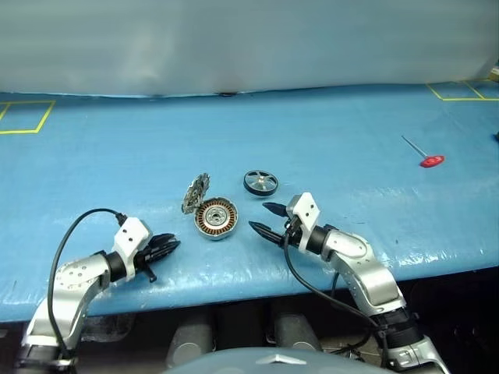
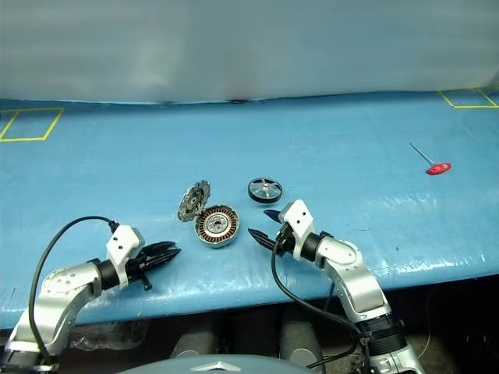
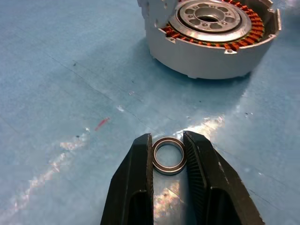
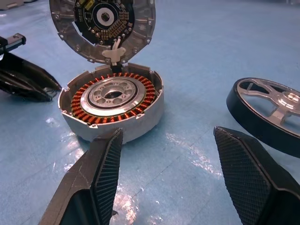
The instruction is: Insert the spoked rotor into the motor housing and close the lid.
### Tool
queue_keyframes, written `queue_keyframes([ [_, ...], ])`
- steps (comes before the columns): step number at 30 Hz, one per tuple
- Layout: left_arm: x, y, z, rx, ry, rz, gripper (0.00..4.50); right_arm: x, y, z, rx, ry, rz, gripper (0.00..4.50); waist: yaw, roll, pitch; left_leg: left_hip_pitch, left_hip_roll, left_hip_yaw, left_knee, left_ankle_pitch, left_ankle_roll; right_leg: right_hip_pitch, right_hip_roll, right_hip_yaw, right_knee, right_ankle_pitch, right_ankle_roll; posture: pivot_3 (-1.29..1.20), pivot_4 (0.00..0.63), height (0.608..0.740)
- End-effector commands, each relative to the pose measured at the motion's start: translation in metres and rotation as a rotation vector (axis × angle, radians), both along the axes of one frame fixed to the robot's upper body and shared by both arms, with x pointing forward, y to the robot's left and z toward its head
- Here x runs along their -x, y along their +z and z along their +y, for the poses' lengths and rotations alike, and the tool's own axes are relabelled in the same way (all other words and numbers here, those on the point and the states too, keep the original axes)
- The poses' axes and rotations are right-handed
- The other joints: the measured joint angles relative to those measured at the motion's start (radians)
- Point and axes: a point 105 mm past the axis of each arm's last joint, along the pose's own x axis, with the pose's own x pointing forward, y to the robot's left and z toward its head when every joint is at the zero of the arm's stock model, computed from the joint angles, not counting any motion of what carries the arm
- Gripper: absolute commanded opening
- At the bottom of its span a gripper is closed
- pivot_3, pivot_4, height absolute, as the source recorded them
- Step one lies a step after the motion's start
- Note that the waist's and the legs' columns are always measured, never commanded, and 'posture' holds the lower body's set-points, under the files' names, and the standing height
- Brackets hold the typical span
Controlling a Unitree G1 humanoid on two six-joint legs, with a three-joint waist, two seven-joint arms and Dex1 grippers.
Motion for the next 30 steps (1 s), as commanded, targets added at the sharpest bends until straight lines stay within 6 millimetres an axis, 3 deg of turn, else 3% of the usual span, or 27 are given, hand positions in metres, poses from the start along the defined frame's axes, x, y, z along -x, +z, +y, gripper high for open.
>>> queue_keyframes([
  [1, 0.012, 0.007, -0.006, 0.037, 0.026, -0.002, 0.65, 0.000, 0.010, 0.007, -0.016, 0.039, -0.037, 3.23, 0.001, 0.000, 0.000, 0.000, 0.000, 0.000, 0.000, 0.000, 0.000, 0.000, 0.000, 0.000, 0.000, 0.000, 0.000, 0.00, 0.150, 0.740],
  [6, 0.023, 0.022, -0.020, 0.105, 0.047, -0.050, 0.65, 0.011, 0.012, 0.016, -0.020, 0.127, -0.014, 3.23, 0.004, 0.000, 0.000, 0.000, -0.001, 0.000, 0.000, 0.000, 0.000, 0.000, 0.001, -0.001, 0.000, 0.000, 0.000, 0.00, 0.150, 0.740],
  [13, 0.020, 0.041, -0.051, 0.208, 0.104, -0.189, 0.65, 0.020, 0.015, 0.022, -0.015, 0.163, -0.016, 3.23, 0.004, -0.001, 0.000, 0.000, -0.001, 0.000, 0.000, 0.000, 0.000, 0.000, 0.002, 0.000, 0.000, 0.000, 0.000, 0.00, 0.150, 0.740],
  [16, 0.020, 0.040, -0.066, 0.228, 0.089, -0.202, 0.65, 0.021, 0.014, 0.023, -0.004, 0.175, -0.016, 3.23, 0.004, -0.001, 0.000, 0.000, -0.001, 0.000, 0.000, 0.000, 0.000, 0.001, 0.002, 0.000, 0.000, 0.000, 0.000, 0.00, 0.150, 0.740],
  [30, 0.002, 0.040, -0.098, 0.198, 0.196, -0.346, 0.65, 0.015, 0.010, 0.020, 0.043, 0.161, -0.029, 3.23, 0.004, -0.001, 0.000, -0.001, -0.001, -0.001, 0.000, 0.000, 0.001, 0.001, 0.003, 0.000, 0.000, 0.000, 0.000, 0.00, 0.150, 0.740],
])
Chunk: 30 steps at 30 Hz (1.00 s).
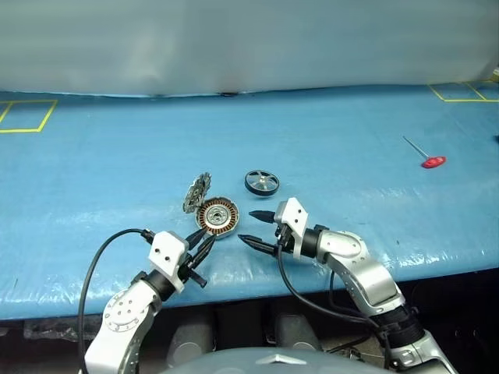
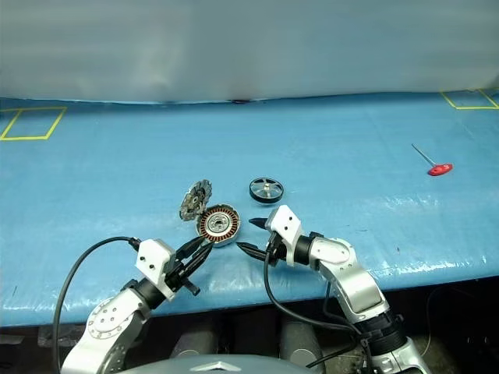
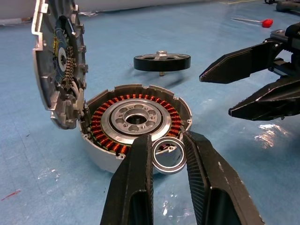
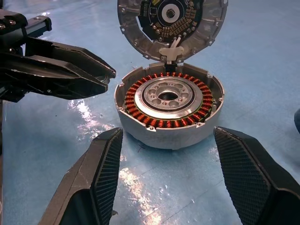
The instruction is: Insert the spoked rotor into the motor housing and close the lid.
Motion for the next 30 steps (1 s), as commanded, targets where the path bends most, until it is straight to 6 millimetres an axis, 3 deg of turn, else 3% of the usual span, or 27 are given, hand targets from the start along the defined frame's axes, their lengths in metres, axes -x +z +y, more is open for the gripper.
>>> queue_keyframes([
  [1, -0.004, 0.008, -0.007, -0.029, 0.027, -0.067, 0.65, -0.003, 0.008, 0.002, -0.011, 0.004, -0.036, 3.23, 0.000, 0.000, 0.000, 0.000, 0.000, 0.000, 0.000, 0.000, 0.000, 0.000, 0.000, 0.000, 0.000, 0.000, 0.000, 0.00, 0.150, 0.740],
  [16, -0.025, 0.006, -0.024, -0.074, 0.146, -0.094, 0.65, -0.002, 0.009, 0.010, -0.024, 0.015, -0.033, 3.23, 0.000, 0.000, 0.000, 0.000, 0.000, 0.000, 0.000, 0.000, 0.000, 0.000, 0.001, 0.001, 0.000, 0.001, 0.001, 0.00, 0.150, 0.740],
  [30, -0.039, 0.005, -0.021, -0.080, 0.207, -0.056, 0.65, -0.002, 0.008, 0.008, -0.022, 0.001, -0.026, 3.23, -0.001, 0.000, 0.000, 0.000, 0.000, 0.000, 0.000, 0.000, 0.000, 0.000, 0.002, 0.003, 0.000, 0.001, 0.002, 0.00, 0.150, 0.740],
])
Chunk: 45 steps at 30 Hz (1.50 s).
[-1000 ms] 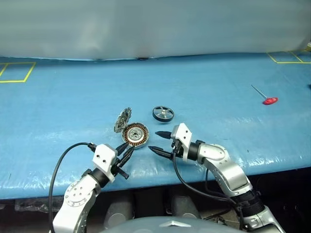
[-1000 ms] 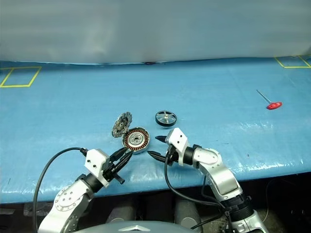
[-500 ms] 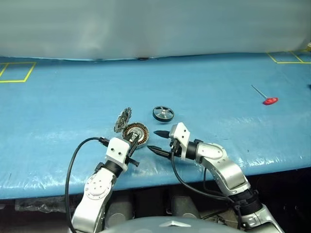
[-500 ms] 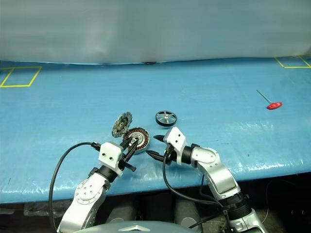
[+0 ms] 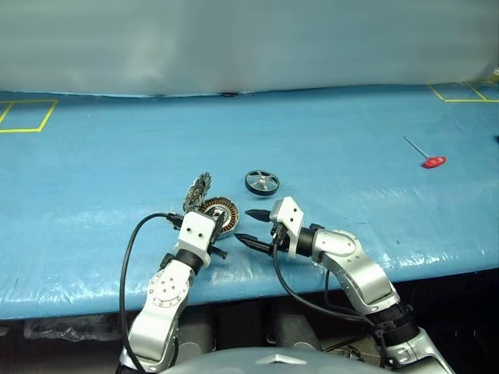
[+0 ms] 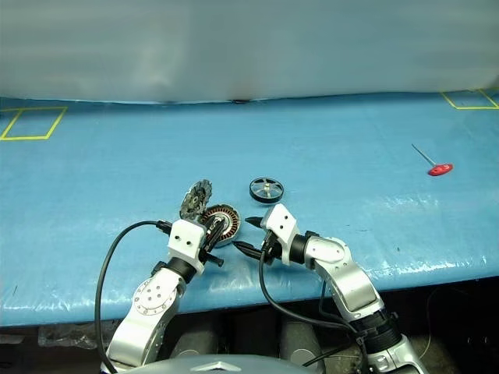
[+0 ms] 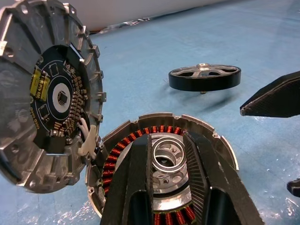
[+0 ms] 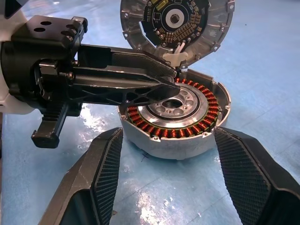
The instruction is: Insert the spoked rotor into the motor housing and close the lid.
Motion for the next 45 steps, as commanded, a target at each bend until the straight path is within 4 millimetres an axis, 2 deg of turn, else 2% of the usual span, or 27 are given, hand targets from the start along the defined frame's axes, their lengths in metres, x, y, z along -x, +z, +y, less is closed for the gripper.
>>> queue_keyframes([
  [1, -0.003, 0.007, 0.002, -0.003, 0.019, -0.020, 0.65, -0.002, 0.007, -0.001, -0.008, -0.003, -0.025, 3.23, 0.000, 0.000, 0.000, 0.000, 0.000, 0.000, 0.000, 0.000, 0.000, 0.000, 0.000, 0.000, 0.000, 0.000, 0.000, 0.00, 0.150, 0.740],
  [7, -0.005, 0.006, 0.004, -0.004, 0.029, -0.003, 0.65, -0.003, 0.005, -0.003, -0.001, -0.010, -0.020, 3.23, 0.001, 0.000, 0.000, 0.000, 0.000, 0.000, 0.000, 0.000, 0.000, 0.000, 0.000, 0.000, 0.000, 0.000, 0.000, 0.00, 0.150, 0.740],
  [22, -0.010, 0.007, -0.006, 0.011, -0.016, 0.033, 0.65, -0.003, 0.006, -0.003, -0.008, -0.018, -0.018, 3.23, 0.001, 0.000, 0.000, 0.000, 0.000, 0.000, 0.000, 0.000, 0.000, 0.000, 0.001, 0.001, 0.000, 0.002, 0.003, 0.00, 0.150, 0.740],
  [35, -0.007, -0.006, 0.000, 0.005, 0.025, 0.114, 0.65, -0.002, 0.005, -0.002, -0.016, -0.028, -0.010, 3.23, 0.000, 0.000, 0.000, 0.000, 0.000, 0.000, 0.000, 0.000, 0.000, 0.000, 0.001, 0.002, 0.000, 0.002, 0.003, 0.00, 0.150, 0.740],
  [45, -0.012, 0.001, -0.004, 0.030, 0.021, 0.104, 0.65, -0.002, 0.005, -0.001, -0.022, -0.028, -0.008, 3.23, 0.001, 0.000, 0.000, 0.000, 0.000, 0.000, 0.001, 0.000, 0.000, 0.000, 0.002, 0.002, 0.000, 0.002, 0.003, 0.00, 0.150, 0.740],
])
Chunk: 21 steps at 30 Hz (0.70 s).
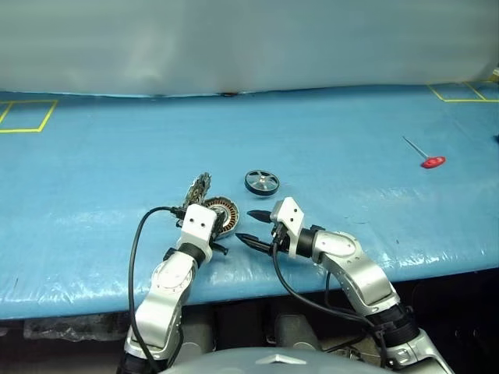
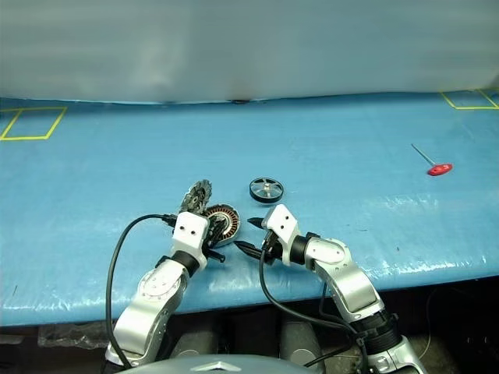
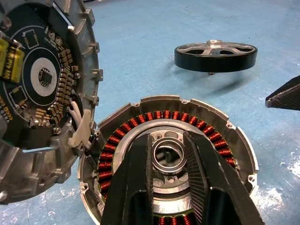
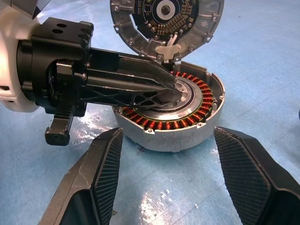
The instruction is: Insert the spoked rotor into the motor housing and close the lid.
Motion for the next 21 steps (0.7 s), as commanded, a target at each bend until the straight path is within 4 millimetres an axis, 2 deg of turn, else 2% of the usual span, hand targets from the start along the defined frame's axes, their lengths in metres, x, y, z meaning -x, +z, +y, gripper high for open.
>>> queue_keyframes([
  [1, -0.0024, 0.0070, -0.0011, 0.008, 0.007, -0.013, 0.65, -0.0006, 0.0093, 0.0013, -0.024, 0.001, -0.031, 3.23, 0.000, 0.000, 0.000, 0.000, 0.000, 0.000, 0.000, 0.000, 0.000, 0.000, 0.000, 0.000, 0.000, 0.000, 0.000, 0.00, 0.150, 0.740],
  [21, 0.0025, 0.0016, -0.0092, 0.015, -0.062, 0.049, 0.65, -0.0017, 0.0096, 0.0019, -0.032, -0.009, -0.031, 3.23, 0.003, 0.000, 0.000, 0.000, 0.000, 0.000, 0.002, 0.000, 0.000, 0.001, 0.000, 0.001, 0.000, 0.000, -0.001, 0.00, 0.150, 0.740],
])
